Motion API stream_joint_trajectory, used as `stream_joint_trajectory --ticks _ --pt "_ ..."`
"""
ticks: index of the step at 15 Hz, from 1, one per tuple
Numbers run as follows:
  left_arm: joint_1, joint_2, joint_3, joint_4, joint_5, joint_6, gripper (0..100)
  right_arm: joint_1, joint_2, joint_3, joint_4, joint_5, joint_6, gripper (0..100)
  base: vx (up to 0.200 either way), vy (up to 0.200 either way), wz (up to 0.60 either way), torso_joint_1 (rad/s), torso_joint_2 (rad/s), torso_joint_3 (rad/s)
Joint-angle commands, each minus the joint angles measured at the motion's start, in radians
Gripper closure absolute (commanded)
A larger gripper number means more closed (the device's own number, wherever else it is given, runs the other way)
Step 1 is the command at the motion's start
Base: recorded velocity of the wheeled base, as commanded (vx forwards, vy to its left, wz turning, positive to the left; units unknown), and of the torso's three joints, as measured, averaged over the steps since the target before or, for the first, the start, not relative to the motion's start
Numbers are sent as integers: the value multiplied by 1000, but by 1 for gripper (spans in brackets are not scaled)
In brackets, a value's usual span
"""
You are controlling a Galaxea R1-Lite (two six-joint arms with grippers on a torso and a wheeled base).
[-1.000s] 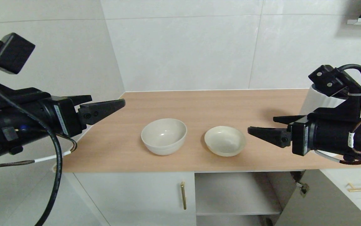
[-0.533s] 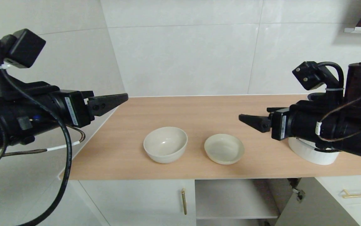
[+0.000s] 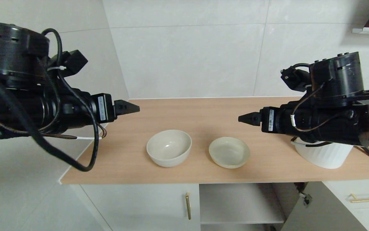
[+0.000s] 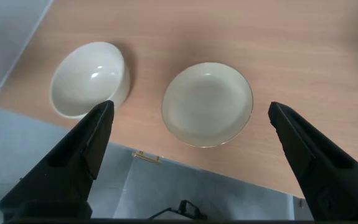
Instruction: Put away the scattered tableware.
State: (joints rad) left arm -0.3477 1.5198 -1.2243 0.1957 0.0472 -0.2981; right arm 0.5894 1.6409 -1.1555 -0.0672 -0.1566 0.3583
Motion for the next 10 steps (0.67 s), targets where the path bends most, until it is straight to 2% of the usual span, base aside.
stream_joint_trajectory --ticks 1,3,6,8,10 --pt "13 154 -110 102 0 -49 0 0 66 -26 37 -27 2 0 0 0 0 0 0 0" --pt "26 246 -132 106 2 -64 0 -2 99 -72 93 -40 27 0 0 0 0 0 0 0" --pt "44 353 -159 106 -1 -75 0 -8 112 -81 93 -43 36 0 0 0 0 0 0 0" --pt "44 410 -179 108 0 -101 0 -8 111 -81 93 -43 39 0 0 0 0 0 0 0" --pt "49 454 -193 110 2 -104 0 -8 111 -81 93 -58 39 0 0 0 0 0 0 0"
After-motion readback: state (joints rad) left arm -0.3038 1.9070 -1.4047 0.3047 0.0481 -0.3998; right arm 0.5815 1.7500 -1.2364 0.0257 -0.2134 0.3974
